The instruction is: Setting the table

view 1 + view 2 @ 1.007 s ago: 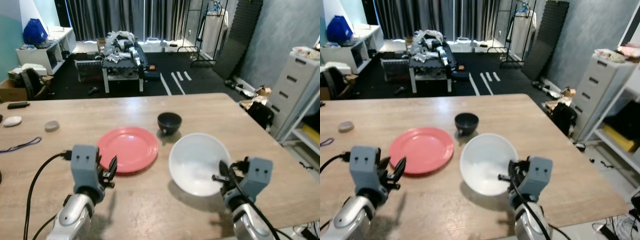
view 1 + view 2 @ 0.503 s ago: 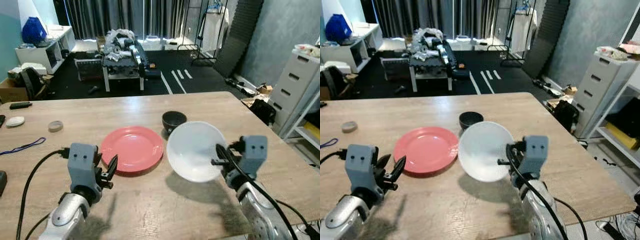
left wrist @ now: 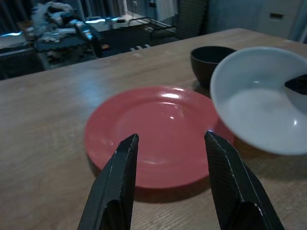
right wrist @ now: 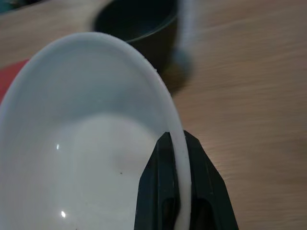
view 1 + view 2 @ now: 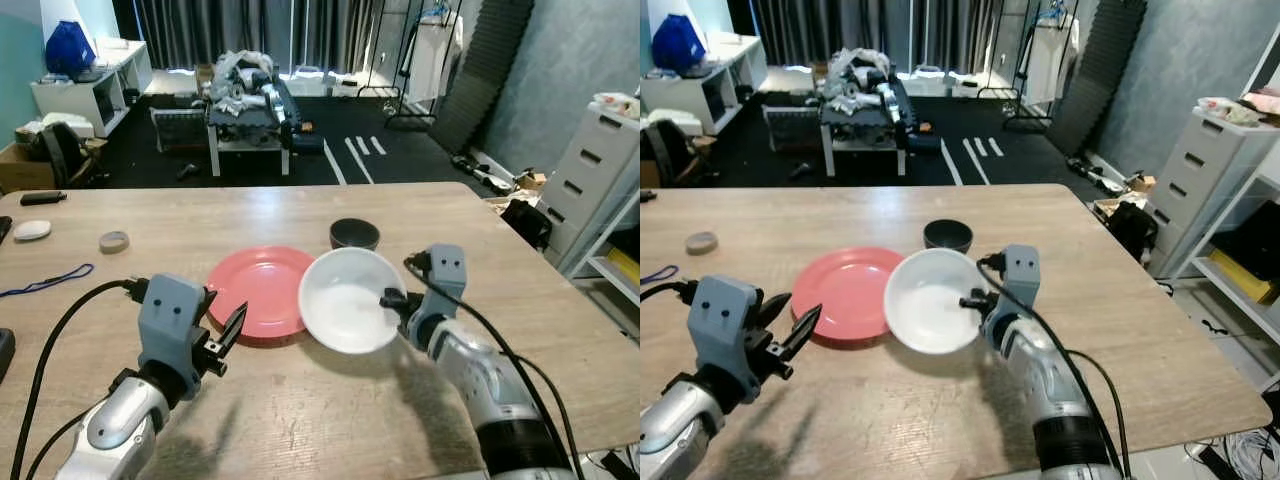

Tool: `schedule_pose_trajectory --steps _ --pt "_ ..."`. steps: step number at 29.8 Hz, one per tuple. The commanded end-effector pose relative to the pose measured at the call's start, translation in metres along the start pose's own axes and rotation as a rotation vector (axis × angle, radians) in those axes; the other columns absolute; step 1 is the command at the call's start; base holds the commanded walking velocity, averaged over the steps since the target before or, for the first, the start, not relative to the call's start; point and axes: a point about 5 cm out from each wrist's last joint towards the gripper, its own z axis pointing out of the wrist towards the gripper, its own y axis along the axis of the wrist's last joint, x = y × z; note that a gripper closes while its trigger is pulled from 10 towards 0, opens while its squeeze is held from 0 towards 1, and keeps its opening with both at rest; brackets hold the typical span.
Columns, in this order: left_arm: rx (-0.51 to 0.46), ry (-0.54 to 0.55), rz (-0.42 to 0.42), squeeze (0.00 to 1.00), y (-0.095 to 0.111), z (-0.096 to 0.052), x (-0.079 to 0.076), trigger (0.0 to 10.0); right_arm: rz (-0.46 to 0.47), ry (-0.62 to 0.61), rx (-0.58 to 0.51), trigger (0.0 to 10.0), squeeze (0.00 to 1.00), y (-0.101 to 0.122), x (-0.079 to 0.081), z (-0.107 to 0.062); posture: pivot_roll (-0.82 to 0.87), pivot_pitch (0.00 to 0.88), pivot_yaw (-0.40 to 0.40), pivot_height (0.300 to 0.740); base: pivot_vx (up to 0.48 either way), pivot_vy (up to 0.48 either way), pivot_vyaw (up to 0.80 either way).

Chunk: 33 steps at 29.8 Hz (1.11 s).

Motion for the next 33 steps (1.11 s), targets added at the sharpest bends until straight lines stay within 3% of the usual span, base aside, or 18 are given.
schedule_pose_trajectory --steps 1,9,18,19,21,23,24,33 --pt "0.026 -0.006 -0.009 0.00 -0.004 -0.005 -0.004 10.0 0.030 -0.062 0.012 10.0 0.00 0.004 -0.020 0.001 0.11 0.178 0.007 0.740 0.000 0.000 0.00" --pt "0.036 -0.010 -0.020 0.00 -0.006 -0.006 -0.008 10.0 0.009 -0.045 0.015 10.0 0.00 0.034 -0.037 0.004 0.10 0.194 0.000 0.740 0.000 0.000 0.00" --pt "0.043 -0.010 -0.026 0.00 -0.006 -0.007 -0.009 10.0 0.019 0.065 0.137 10.0 0.00 0.029 -0.035 0.005 0.10 0.198 0.002 0.740 0.000 0.000 0.00" --pt "0.043 -0.010 -0.026 0.00 -0.006 -0.007 -0.009 10.0 0.010 0.066 0.142 10.0 0.09 0.029 -0.036 0.005 0.10 0.198 0.003 0.740 0.000 0.000 0.00" --pt "0.042 -0.009 -0.026 0.00 -0.005 -0.007 -0.009 10.0 0.001 0.068 0.148 10.0 0.09 0.030 -0.037 0.006 0.10 0.199 0.003 0.740 0.000 0.000 0.00" --pt "0.043 -0.008 -0.026 0.00 -0.006 -0.006 -0.008 10.0 0.007 0.076 0.150 10.0 0.20 0.030 -0.036 0.006 0.10 0.198 0.006 0.740 0.000 0.000 0.00" --pt "0.043 -0.008 -0.026 0.00 -0.006 -0.006 -0.009 10.0 -0.002 0.076 0.146 10.0 1.00 0.031 -0.036 0.007 0.10 0.199 0.007 0.740 0.000 0.000 0.00" --pt "0.045 -0.008 -0.028 0.00 -0.005 -0.006 -0.009 10.0 -0.020 0.053 0.093 10.0 1.00 0.041 -0.037 0.008 0.10 0.197 0.011 0.740 0.000 0.000 0.00"
